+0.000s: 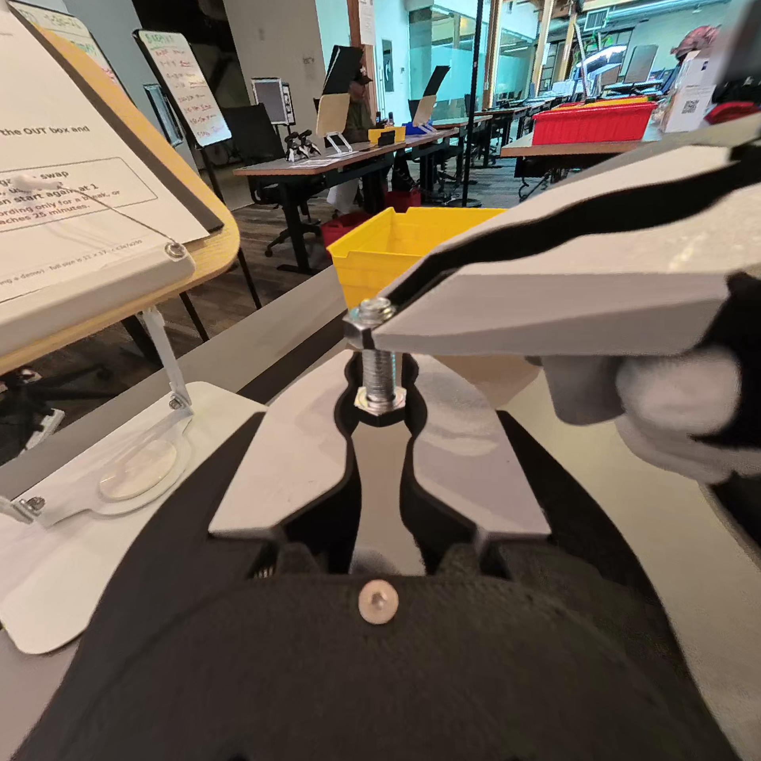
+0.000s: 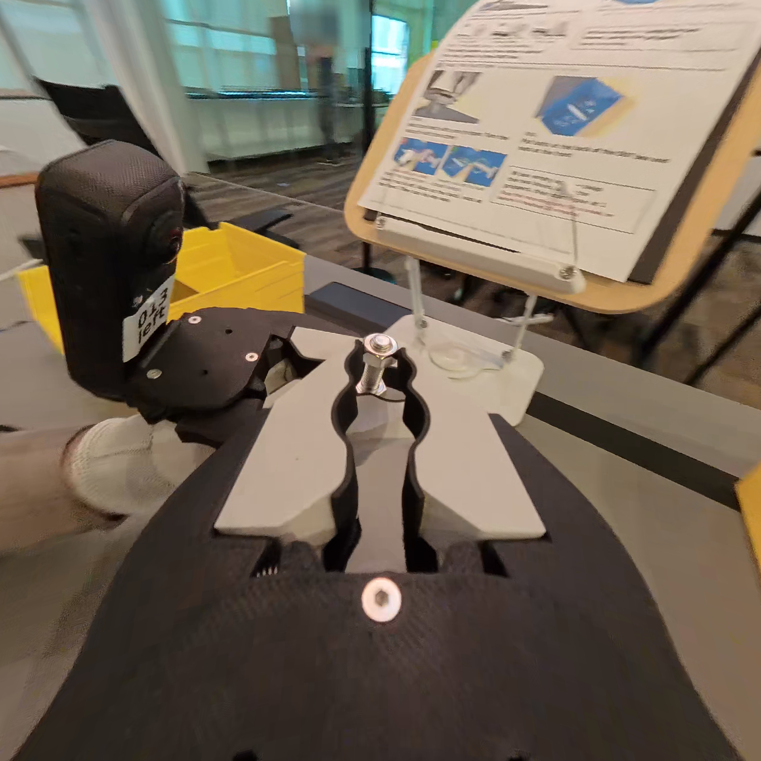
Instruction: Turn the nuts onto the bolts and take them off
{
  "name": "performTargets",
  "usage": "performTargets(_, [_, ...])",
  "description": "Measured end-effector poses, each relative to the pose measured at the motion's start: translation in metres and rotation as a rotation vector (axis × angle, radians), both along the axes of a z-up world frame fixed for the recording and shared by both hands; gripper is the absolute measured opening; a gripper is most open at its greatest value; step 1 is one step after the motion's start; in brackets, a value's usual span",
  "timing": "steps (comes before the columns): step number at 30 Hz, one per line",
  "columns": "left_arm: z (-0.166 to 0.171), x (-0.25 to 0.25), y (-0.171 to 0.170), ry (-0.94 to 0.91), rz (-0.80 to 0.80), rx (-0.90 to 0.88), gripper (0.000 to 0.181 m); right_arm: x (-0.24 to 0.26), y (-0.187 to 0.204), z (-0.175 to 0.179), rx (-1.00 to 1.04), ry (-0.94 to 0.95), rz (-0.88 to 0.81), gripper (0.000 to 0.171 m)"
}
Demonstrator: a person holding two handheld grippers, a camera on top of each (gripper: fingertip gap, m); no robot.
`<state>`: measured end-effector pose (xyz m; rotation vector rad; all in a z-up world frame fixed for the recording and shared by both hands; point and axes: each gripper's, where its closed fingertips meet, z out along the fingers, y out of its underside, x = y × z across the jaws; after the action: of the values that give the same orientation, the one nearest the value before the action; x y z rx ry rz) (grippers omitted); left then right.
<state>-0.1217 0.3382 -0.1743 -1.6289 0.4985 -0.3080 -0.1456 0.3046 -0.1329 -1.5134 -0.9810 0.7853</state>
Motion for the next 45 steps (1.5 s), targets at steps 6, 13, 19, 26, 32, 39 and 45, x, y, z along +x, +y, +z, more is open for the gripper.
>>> performTargets(6, [0.001, 0.000, 0.000, -0.002, 0.004, 0.008, 0.019, -0.001, -0.003, 0.000, 0.042, -0.010, -0.081, 0.014])
performTargets(13, [0.009, 0.007, -0.007, -0.031, -0.070, 0.012, 0.019, 0.006, -0.021, 0.035, 0.129, 0.050, 0.225, 0.039])
performTargets(19, [0.027, 0.029, -0.030, -0.093, -0.275, 0.019, 0.019, 0.019, -0.035, 0.042, 0.055, 0.028, 0.793, 0.039])
performTargets(26, [0.048, 0.046, -0.058, -0.143, -0.462, 0.042, 0.019, 0.045, -0.045, 0.058, -0.070, 0.145, 1.382, 0.034])
performTargets(32, [0.048, 0.050, -0.068, -0.157, -0.555, 0.009, 0.018, 0.040, -0.050, 0.053, -0.088, 0.236, 1.616, 0.034])
performTargets(39, [0.033, 0.056, -0.067, -0.150, -0.589, -0.039, 0.018, 0.039, -0.058, 0.038, -0.093, 0.231, 1.743, 0.032])
performTargets(45, [0.028, 0.060, -0.068, -0.142, -0.598, -0.045, 0.018, 0.039, -0.061, 0.028, -0.101, 0.197, 1.764, 0.025])
